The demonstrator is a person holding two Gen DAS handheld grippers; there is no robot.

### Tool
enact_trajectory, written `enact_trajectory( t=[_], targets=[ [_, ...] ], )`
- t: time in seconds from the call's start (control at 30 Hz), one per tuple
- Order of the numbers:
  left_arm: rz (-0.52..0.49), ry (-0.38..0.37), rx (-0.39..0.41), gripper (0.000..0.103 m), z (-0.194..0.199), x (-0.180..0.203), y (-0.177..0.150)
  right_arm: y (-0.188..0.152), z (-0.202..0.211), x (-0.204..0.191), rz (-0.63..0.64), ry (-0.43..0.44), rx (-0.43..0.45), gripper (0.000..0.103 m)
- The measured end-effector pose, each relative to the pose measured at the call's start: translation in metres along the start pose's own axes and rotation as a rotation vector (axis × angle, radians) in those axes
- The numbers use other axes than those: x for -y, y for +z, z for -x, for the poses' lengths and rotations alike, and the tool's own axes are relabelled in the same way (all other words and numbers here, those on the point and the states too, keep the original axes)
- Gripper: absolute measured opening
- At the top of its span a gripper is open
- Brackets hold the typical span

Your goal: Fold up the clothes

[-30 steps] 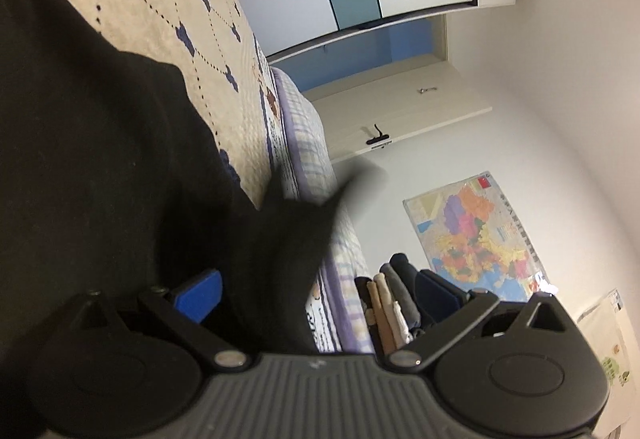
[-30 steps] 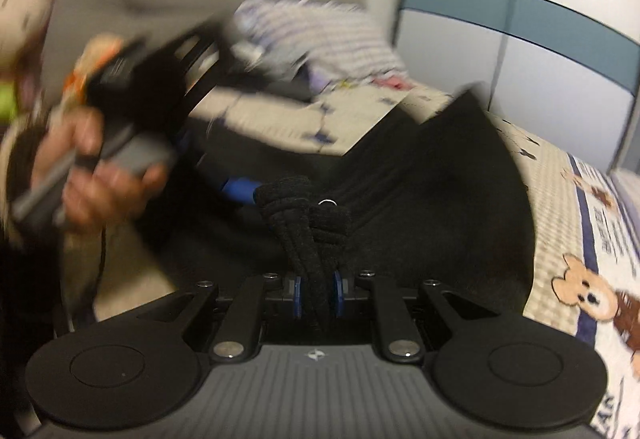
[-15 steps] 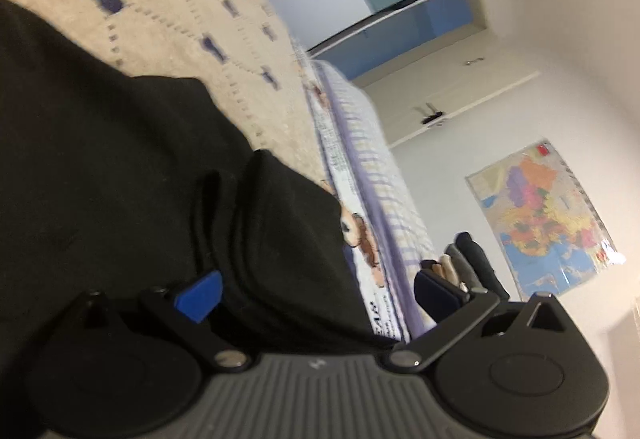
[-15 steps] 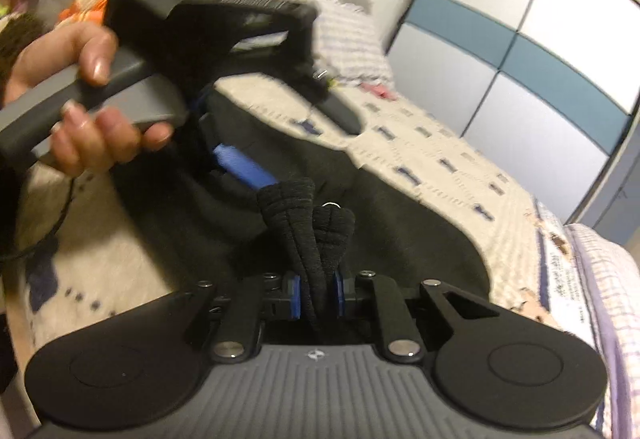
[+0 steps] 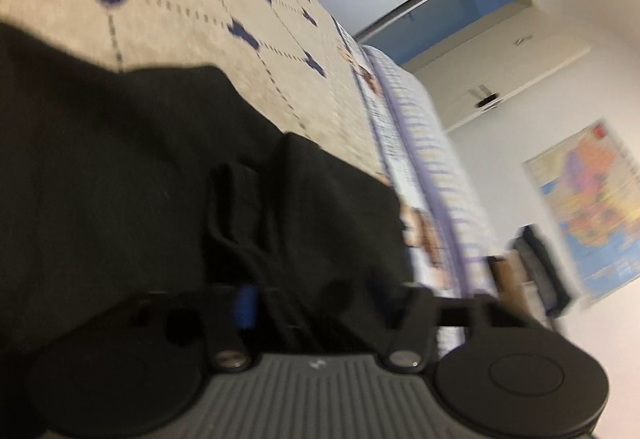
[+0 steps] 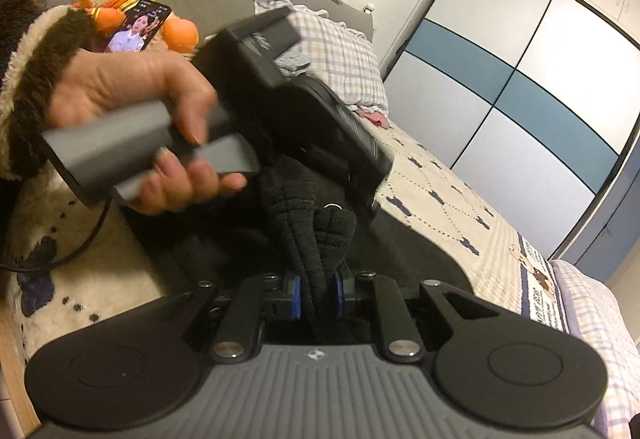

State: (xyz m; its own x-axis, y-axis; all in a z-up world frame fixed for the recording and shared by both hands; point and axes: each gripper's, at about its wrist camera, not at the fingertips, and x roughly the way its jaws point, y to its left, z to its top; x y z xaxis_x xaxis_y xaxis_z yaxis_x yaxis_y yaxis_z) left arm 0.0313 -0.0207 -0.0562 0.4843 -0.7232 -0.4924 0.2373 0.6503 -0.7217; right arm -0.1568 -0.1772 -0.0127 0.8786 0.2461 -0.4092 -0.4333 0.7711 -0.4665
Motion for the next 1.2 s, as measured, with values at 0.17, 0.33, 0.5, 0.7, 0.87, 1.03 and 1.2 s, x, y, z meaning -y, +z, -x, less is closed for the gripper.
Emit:
enact_trajectory(
  t=[0.17, 0.33, 0.5, 0.7, 0.87, 1.03, 1.2],
  targets=[
    [-0.124, 0.01, 0.081, 0.017, 0.007, 0.007, 0.009, 0.003, -0.012, -0.007, -0.021, 0.002, 0.01, 0.017],
    [-0.186, 0.053, 0.131, 0.016, 0.023, 0.007, 0.016, 0.005, -0.025, -0.015, -0.054, 0.034, 0.036, 0.017],
    [-0.199, 0.156, 0.089, 0.019, 0.025, -0.002, 0.017, -0.003, -0.043, -0.031, -0.049, 0.103, -0.009, 0.018],
    [-0.251, 0.242, 0.079, 0.037, 0.028, 0.002, 0.019, -0.009, -0.047, -0.04, -0.033, 0.1, -0.036, 0.022],
    [-0.328, 0.257, 0.134, 0.066, 0.039, 0.013, 0.021, -0.004, -0.033, -0.019, -0.12, 0.145, -0.029, 0.037],
    [-0.323, 0.243, 0.148, 0.068, 0.045, 0.013, 0.026, -0.003, -0.016, 0.009, -0.253, 0.22, 0.019, 0.043],
    [-0.275, 0.194, 0.143, 0.068, 0.056, 0.007, 0.026, -0.002, -0.001, 0.038, -0.395, 0.289, 0.068, 0.043]
  ],
)
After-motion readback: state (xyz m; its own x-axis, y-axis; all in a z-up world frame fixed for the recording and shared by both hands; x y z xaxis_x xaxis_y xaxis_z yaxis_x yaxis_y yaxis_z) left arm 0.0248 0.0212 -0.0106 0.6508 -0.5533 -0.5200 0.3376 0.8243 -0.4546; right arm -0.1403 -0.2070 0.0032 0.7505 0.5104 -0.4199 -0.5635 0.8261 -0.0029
